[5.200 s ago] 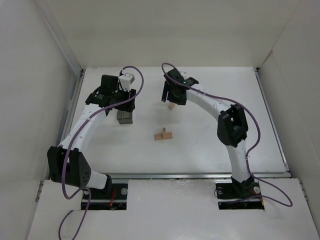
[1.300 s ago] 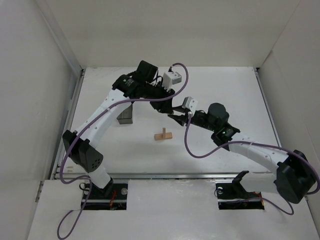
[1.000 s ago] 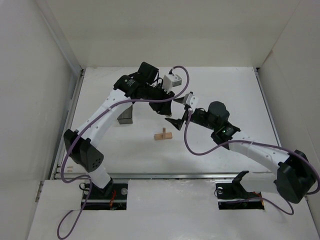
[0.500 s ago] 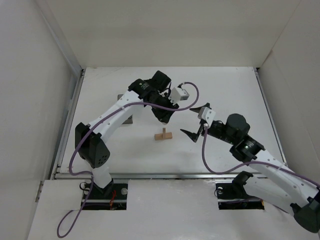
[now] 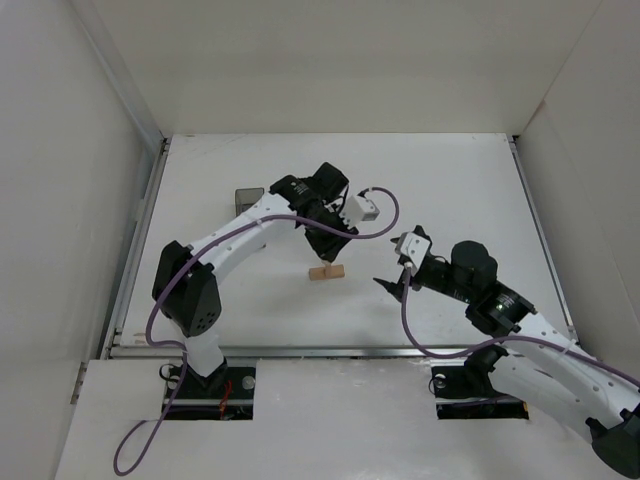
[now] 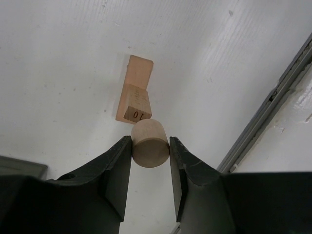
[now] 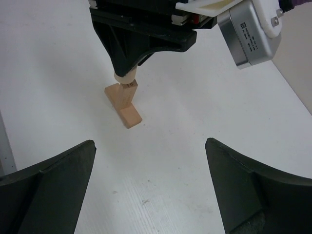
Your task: Build the wood block tower
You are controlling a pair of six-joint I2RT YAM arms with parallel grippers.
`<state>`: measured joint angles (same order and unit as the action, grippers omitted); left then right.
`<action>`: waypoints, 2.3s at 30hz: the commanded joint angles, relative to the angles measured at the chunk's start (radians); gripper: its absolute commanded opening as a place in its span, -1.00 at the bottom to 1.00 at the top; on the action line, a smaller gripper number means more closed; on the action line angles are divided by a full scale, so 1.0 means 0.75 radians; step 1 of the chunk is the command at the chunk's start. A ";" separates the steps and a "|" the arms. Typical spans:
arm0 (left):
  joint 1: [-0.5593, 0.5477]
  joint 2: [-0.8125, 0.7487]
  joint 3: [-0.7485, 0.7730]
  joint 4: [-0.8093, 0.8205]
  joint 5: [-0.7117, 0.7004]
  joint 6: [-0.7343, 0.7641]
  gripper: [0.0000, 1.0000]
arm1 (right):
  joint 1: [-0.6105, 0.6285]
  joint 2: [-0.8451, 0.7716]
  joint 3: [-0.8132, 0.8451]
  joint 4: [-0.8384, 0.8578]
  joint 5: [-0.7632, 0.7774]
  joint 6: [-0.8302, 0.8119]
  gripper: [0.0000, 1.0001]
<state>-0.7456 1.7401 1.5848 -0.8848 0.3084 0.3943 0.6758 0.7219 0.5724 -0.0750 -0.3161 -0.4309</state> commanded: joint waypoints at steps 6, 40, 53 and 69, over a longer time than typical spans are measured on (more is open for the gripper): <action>-0.014 -0.038 -0.033 0.141 -0.033 -0.049 -1.00 | 0.009 -0.012 -0.017 0.034 0.014 -0.015 1.00; -0.014 -0.001 -0.092 0.128 -0.078 -0.037 -1.00 | 0.009 -0.097 -0.041 0.010 0.108 -0.015 1.00; -0.014 0.012 -0.092 0.128 -0.066 -0.025 -1.00 | 0.009 -0.097 -0.041 0.010 0.121 -0.015 1.00; -0.014 0.024 -0.080 0.104 -0.066 -0.012 -0.64 | 0.009 -0.097 -0.041 0.010 0.133 -0.015 1.00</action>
<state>-0.7513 1.7569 1.5181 -0.7753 0.2543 0.3729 0.6758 0.6613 0.5396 -0.0803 -0.2249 -0.4347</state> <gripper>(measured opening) 0.304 0.998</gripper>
